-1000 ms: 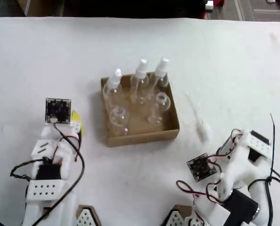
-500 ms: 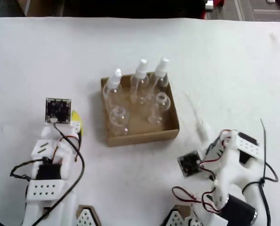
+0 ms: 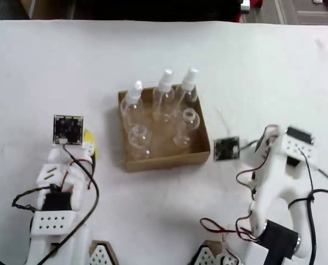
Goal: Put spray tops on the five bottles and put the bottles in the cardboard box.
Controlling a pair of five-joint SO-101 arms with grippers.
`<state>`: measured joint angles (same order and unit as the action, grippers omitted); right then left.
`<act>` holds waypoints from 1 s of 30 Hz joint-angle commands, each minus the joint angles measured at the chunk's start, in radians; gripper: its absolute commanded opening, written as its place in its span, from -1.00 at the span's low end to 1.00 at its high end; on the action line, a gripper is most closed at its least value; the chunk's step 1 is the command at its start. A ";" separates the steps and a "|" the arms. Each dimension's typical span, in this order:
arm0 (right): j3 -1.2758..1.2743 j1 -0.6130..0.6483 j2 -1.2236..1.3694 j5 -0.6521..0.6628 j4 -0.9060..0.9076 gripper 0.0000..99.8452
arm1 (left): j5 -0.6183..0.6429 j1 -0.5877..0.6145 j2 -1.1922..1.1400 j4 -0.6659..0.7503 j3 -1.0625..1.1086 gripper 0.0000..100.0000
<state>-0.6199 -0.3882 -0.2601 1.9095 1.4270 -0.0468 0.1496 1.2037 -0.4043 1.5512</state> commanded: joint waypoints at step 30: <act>1.257 0.231 -0.019 -1.855 0.183 -0.97 | -0.011 -0.012 0.019 0.009 -0.025 -0.86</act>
<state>0.5600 -0.1657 -0.2601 0.1481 1.6264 -0.0468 0.1496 1.2037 -0.4043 1.5512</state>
